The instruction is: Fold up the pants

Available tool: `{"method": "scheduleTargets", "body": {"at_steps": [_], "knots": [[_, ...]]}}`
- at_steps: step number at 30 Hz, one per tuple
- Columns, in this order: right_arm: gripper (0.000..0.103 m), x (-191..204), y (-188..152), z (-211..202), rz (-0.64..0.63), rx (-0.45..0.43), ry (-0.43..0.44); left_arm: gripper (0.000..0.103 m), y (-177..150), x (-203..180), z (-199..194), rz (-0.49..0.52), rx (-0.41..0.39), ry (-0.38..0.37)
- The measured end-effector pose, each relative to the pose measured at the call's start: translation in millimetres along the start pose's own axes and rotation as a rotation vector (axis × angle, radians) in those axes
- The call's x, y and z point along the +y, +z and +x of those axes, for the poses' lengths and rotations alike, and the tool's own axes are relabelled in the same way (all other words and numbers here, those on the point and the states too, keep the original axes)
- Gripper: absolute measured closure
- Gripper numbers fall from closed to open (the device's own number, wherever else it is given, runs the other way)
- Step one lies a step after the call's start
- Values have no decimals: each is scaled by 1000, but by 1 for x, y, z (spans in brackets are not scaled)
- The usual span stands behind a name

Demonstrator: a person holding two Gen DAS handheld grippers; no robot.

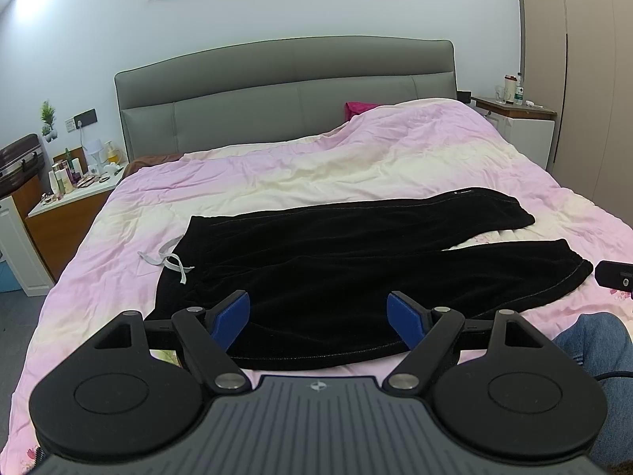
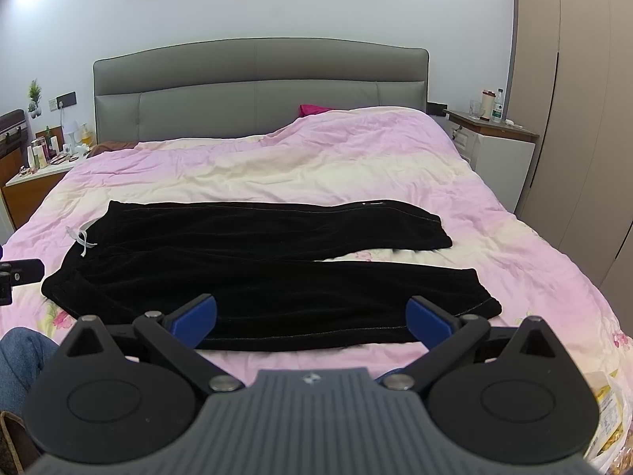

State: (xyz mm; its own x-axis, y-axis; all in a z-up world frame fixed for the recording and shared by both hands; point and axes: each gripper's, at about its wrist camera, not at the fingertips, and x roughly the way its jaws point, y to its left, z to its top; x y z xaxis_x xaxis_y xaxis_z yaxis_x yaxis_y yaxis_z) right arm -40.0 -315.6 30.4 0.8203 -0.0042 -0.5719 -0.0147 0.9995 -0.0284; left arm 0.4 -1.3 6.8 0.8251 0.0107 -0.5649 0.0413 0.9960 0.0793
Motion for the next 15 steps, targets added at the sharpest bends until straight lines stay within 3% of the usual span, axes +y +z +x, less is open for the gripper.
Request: {"method": "scheduleTargets", "body": {"at_steps": [15], "knots": [[5,1,0,0,0,4,2,10,2,1,-3,-1,-5,-2]]}}
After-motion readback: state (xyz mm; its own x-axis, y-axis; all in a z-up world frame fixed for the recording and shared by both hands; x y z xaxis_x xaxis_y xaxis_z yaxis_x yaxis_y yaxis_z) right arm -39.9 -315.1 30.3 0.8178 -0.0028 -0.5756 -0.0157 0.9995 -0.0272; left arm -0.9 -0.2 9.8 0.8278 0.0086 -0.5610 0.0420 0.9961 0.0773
